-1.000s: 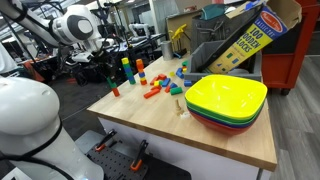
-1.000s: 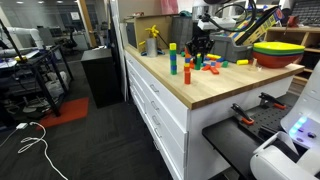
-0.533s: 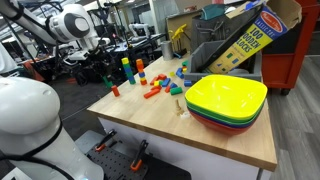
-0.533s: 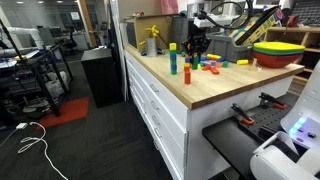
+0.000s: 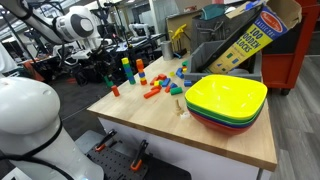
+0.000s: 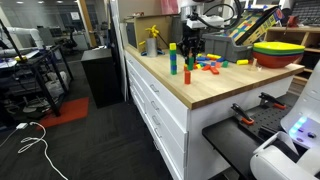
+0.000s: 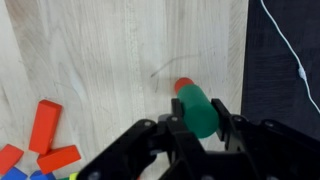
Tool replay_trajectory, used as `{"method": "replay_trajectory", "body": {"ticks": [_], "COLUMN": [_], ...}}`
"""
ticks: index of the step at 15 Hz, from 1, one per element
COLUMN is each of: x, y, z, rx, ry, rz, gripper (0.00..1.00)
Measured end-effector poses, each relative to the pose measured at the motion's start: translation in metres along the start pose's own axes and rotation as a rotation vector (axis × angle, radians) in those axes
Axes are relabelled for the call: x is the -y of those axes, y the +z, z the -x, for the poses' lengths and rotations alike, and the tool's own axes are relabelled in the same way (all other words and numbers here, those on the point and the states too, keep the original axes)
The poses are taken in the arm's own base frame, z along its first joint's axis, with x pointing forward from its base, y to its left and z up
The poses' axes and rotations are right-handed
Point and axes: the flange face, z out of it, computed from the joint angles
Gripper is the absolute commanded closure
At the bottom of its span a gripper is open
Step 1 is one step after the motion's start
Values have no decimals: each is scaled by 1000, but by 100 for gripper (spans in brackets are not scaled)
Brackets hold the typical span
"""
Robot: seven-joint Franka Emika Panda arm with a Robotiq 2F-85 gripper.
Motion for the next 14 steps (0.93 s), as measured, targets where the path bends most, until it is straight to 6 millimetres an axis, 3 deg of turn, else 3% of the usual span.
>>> {"method": "replay_trajectory", "body": {"ticks": [14], "x": [5], "y": [14], "z": [-17], "rx": [36], "ry": [25], "rz": [-4], "gripper": [92]}}
